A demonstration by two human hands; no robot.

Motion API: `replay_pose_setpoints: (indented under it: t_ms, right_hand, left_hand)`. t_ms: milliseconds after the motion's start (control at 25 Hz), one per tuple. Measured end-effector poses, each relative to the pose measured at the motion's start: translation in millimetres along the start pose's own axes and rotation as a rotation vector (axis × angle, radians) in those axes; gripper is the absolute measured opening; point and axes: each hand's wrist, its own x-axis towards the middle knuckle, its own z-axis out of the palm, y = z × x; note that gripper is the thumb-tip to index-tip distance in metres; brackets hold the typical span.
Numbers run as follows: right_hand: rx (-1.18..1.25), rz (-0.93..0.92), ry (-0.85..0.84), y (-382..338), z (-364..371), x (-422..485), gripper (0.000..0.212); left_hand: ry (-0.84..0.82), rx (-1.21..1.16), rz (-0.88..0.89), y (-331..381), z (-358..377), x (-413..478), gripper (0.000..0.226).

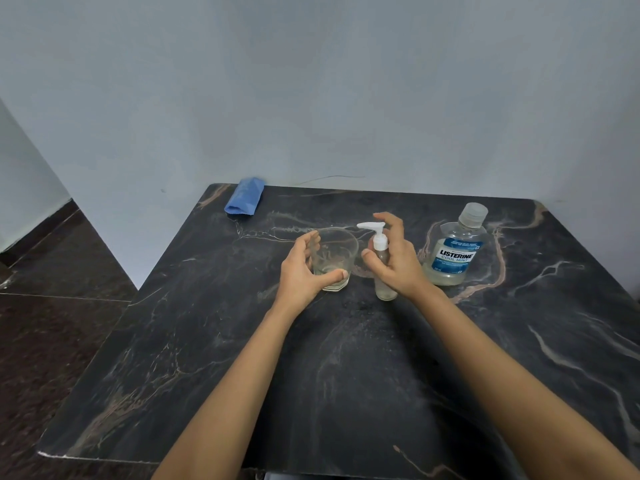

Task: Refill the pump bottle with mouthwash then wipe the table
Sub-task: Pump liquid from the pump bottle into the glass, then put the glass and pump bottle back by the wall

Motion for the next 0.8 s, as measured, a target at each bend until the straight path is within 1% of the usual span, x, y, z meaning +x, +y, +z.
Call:
replay_pose_setpoints:
  t_ms: [80,200,320,400,720,760,800]
  right_hand:
    - [0.064,0.032,0.083,0.1,-0.7,-0.5,0.052]
    - [0.137,0.055,0.159,0.9,1.1,-3.8,0.041]
    - [0.225,0.12,0.178,2.4,1.6,-8.2,0.021]
    - [0.246,0.162,0.165,0.9,-0.3,-7.2,0.015]
    - [0.214,0.22,0.005,-4.0,-3.6,-3.9,0.019]
    - [0.211,0.233,-0.005,-4.1,-4.3,-5.0,0.025]
    - [0.211,0.25,-0.011,-3.2,-5.0,-7.2,0.034]
  left_hand:
    - [-0.007,0.008,0.0,1.2,-0.3,-0.2,0.092]
    - [-0.014,0.012,-0.002,1.2,-0.9,-0.2,0.096]
    - [-0.017,0.02,-0.006,2.3,0.0,-1.2,0.099]
    - [-0.018,0.018,-0.007,3.5,0.8,-2.1,0.099]
    - [-0.009,0.01,0.008,5.4,2.3,-5.2,0.101]
    - [-0.006,0.009,0.012,5.0,2.3,-5.6,0.102]
    - [-0.005,0.012,0.013,5.1,2.6,-5.6,0.104]
